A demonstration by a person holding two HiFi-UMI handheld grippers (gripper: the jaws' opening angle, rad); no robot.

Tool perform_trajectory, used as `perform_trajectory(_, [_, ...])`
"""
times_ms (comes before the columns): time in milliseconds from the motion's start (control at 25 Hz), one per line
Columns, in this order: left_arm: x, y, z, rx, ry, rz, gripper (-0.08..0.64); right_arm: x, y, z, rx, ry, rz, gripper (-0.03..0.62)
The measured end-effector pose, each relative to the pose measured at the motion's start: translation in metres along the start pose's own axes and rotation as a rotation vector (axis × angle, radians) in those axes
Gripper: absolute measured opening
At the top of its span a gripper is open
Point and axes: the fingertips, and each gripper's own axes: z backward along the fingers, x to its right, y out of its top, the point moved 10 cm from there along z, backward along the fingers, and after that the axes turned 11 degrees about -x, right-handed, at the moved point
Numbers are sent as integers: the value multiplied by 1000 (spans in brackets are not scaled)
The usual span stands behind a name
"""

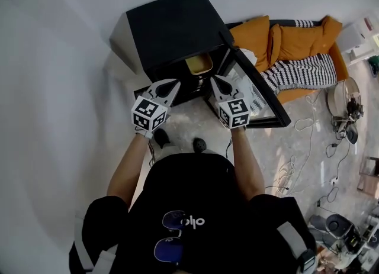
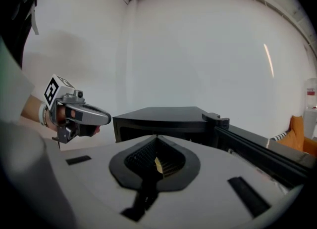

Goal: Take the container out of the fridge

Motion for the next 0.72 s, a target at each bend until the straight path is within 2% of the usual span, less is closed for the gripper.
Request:
perform_trajectory(320, [-9, -13, -25, -36, -24, -15, 5, 8, -26, -26, -6, -33, -23, 9])
perform_trajectory(520, [-10, -25, -43, -48, -33, 5, 5, 14, -44, -43, -17, -6, -32, 14])
perform_trajectory(640, [-7, -36, -52, -59, -29, 17, 5, 20, -52, -52, -19, 6, -34, 59])
perform_trajectory(720, [-3, -44, -55, -60, -24, 30, 5, 23, -56, -56, -17, 13, -37, 112])
